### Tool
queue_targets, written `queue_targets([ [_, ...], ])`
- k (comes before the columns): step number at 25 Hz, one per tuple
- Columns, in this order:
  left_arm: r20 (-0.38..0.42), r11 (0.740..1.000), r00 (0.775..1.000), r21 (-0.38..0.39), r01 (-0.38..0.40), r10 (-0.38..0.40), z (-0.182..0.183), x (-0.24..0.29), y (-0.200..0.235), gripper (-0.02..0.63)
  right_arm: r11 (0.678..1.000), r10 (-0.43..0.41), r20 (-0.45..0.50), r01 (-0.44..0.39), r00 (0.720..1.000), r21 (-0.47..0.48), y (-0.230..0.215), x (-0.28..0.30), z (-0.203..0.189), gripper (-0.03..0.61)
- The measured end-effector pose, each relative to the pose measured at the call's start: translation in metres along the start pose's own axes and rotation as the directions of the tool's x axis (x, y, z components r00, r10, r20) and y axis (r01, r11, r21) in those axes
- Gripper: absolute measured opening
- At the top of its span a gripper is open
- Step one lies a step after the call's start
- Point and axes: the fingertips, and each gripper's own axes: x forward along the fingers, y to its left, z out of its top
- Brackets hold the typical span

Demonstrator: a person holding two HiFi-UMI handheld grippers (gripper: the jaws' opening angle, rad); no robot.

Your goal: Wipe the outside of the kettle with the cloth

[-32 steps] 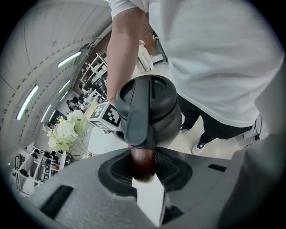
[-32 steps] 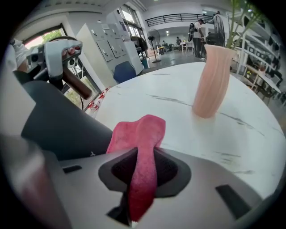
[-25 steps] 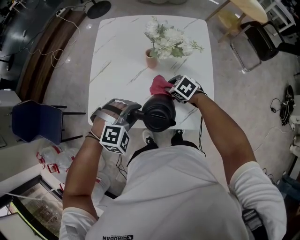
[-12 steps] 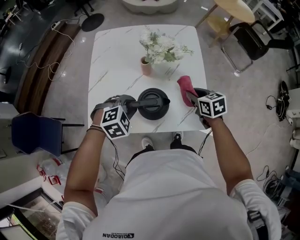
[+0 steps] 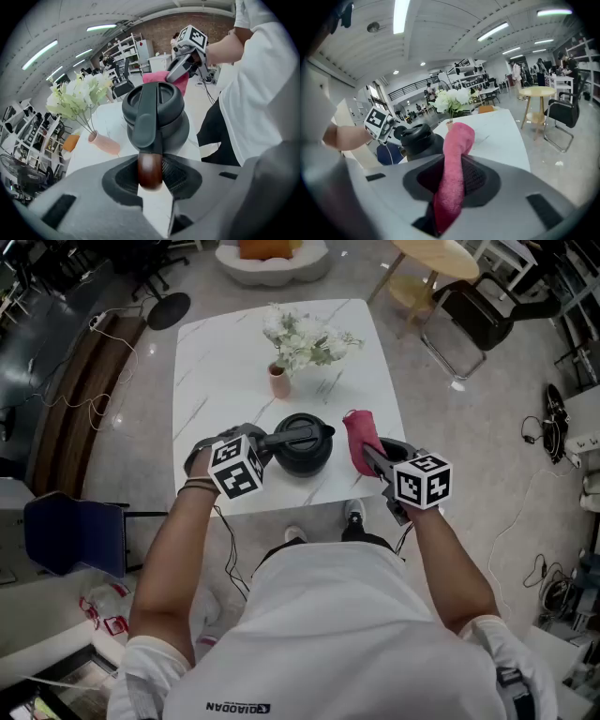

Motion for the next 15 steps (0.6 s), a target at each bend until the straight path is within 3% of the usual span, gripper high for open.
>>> queue_targets([
  [4,0.072,0.998,0.997,-0.043,-0.037,0.04,0.002,-0.01,0.007,0.206,1.0,-0.018,0.012,0.018,1.0,-0.011,0.013,-0.009,-0.007,0.094],
  [9,0.21,0.975,0.975,-0.221,-0.024,0.071,-0.005,-0.038,0.01,0.213,0.999,-0.039,0.038,0.04,0.998,-0.012,0.026,-0.016,-0.012,0.094],
  [12,0.301,0.928,0.944,-0.374,-0.01,0.132,-0.013,-0.054,0.008,0.213,0.999,-0.048,0.073,0.047,0.996,0.013,0.033,-0.021,-0.011,0.094],
  [15,0.387,0.838,0.899,-0.545,0.044,0.204,-0.017,-0.061,-0.006,0.198,0.999,-0.05,0.112,0.047,0.992,0.027,0.038,-0.023,-0.01,0.094],
])
